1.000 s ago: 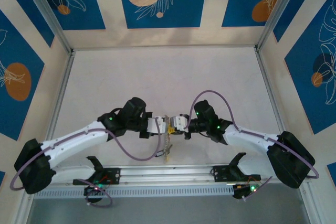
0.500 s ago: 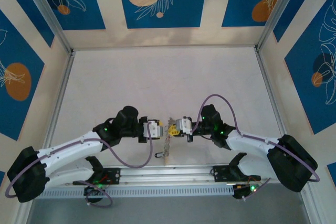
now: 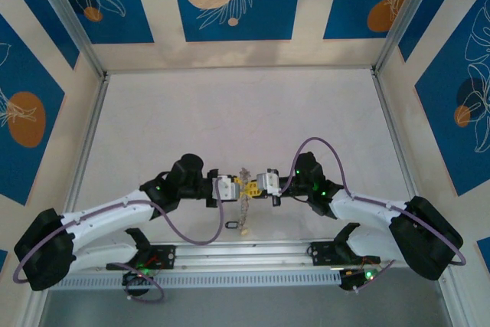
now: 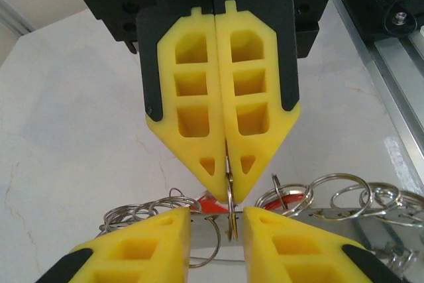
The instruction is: Put the keys on the keyring
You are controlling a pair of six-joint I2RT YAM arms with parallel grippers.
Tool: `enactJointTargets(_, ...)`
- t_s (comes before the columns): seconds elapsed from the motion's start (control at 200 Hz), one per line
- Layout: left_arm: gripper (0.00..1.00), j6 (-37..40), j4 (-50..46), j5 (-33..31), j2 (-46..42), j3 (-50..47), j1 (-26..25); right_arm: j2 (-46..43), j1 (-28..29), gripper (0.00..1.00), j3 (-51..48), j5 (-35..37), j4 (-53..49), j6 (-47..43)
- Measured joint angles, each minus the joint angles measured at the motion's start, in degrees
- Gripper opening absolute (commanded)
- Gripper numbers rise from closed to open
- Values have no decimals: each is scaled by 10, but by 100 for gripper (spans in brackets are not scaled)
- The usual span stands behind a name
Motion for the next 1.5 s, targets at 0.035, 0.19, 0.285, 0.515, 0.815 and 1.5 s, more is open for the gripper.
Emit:
enactJointTargets(0.035,24,0,1,0,1,0,0,0,0,0,0,0,0,0)
enactJointTargets(0.19,13,-3,5,0,5,-3,0,0,-1,0,0,-2,0,0)
enactJointTargets(0.285,9,-2,5,-2,5,-4,0,0,-4,0,0,-1,1,0)
enactJointTargets(0.515,0,5,-20,-18,-3,0,-3,0,2,4,3,19,-11,-13)
enactJointTargets(0.815,0,41,-167,-73,27,90,-7,1,23,23,16,90,-54,-33)
enactJointTargets(1.5,0,52,-279,-90,90,173,-24,20,38,22,16,125,-59,-18)
